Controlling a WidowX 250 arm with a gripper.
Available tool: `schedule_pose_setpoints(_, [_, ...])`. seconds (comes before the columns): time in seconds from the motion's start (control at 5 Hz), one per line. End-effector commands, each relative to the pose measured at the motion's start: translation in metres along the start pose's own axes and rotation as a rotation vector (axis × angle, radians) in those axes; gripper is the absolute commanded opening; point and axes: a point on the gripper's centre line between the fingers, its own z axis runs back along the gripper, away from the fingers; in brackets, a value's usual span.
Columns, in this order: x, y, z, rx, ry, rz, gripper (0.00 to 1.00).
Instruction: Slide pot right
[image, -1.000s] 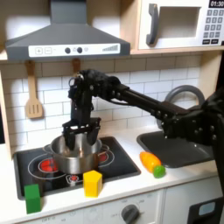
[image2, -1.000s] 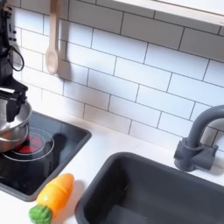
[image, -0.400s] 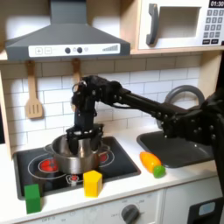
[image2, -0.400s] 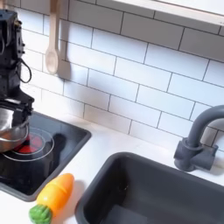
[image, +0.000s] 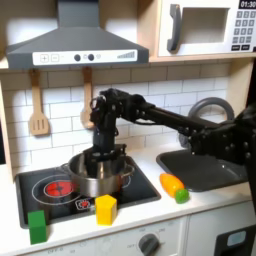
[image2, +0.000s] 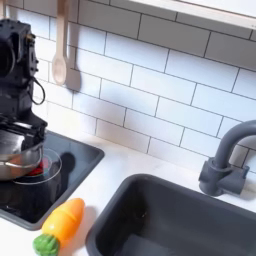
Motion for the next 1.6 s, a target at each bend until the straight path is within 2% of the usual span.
schedule_pose_setpoints(0.0, [-0.005, -0.015, 0.007, -0.01, -0.002, -0.038, 1.0])
schedule_pose_setpoints(0.2, [-0.009, -0.02, 0.007, -0.02, 0.008, -0.045, 1.0])
schedule_pose_setpoints(0.8, [-0.021, -0.051, 0.014, -0.051, 0.011, -0.114, 1.0])
schedule_pose_setpoints(1.0, [-0.024, -0.057, 0.014, -0.055, 0.021, -0.129, 1.0])
schedule_pose_setpoints(1.2, [-0.026, -0.056, 0.017, -0.043, 0.009, -0.119, 1.0])
schedule_pose_setpoints(1.4, [-0.03, -0.057, 0.046, -0.059, -0.054, -0.136, 1.0])
